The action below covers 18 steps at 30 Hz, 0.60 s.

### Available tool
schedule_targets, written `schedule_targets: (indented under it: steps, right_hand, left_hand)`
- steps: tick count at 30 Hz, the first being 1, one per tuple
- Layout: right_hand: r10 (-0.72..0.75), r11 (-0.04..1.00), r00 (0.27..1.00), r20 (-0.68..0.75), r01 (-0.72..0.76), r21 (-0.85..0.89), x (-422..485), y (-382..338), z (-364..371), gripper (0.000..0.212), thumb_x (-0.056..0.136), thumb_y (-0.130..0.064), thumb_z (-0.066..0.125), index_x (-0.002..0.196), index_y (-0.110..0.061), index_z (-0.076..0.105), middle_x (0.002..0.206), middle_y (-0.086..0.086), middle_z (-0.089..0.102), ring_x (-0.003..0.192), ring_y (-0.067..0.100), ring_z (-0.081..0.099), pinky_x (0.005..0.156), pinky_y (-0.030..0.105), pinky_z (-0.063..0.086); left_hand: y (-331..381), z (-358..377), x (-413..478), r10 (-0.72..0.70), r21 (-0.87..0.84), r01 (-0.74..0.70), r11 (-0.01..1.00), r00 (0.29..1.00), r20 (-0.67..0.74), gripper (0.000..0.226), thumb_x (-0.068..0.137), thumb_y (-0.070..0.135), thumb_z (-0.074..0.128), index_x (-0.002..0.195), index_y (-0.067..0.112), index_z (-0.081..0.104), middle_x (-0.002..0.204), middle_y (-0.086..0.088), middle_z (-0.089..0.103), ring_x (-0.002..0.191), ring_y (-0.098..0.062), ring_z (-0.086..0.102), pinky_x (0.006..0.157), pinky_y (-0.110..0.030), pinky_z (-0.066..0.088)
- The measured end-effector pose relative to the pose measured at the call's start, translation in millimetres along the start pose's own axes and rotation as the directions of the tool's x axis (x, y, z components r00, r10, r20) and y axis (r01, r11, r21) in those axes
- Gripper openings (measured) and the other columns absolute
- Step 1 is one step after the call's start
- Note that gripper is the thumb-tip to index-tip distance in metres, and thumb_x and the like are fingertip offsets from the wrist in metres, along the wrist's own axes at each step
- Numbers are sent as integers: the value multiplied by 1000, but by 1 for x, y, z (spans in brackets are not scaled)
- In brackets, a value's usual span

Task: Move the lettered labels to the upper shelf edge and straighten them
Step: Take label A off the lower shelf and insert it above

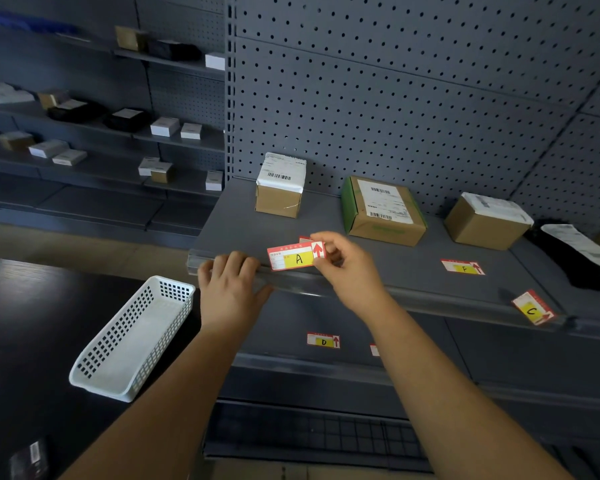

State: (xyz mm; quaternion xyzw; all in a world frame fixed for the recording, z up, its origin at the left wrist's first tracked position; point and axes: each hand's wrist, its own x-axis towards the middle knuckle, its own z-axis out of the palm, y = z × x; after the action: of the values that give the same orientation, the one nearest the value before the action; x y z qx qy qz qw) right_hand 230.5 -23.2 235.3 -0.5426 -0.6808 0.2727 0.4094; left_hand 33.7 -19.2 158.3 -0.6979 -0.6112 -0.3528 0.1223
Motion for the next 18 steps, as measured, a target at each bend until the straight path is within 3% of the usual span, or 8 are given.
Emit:
schedule_targets:
  steps: [5, 12, 18]
  right_hand:
    - [-32, 994, 999, 6, 32, -101, -1, -5, 7, 35, 93, -9, 59, 121, -31, 63, 98, -7, 61, 85, 6, 56, 70, 11, 44]
    - [-98, 954, 994, 46, 107, -279, 0, -16, 18, 36, 96, -13, 56, 128, -29, 57, 118, -6, 58, 110, 12, 54, 95, 32, 49]
    - [-131, 931, 990, 42, 138, -339, 1, -21, 23, 36, 96, -9, 55, 127, -26, 58, 114, -3, 58, 106, 12, 54, 89, 23, 45]
  left_hand:
    - [-6, -5, -4, 7, -69, -4, 998, 999, 32, 36, 67, 41, 79, 86, 16, 63, 90, -3, 58, 87, -27, 52, 85, -40, 32]
    - [-14, -19, 3, -4, -168, 27, 985, 991, 134, 35, 72, 49, 71, 90, 20, 63, 95, 3, 56, 91, -20, 50, 85, -39, 39]
    - [-17, -26, 4, 19, -196, 18, 980, 983, 185, 38, 75, 52, 67, 97, 22, 64, 99, 5, 56, 94, -18, 51, 89, -37, 38]
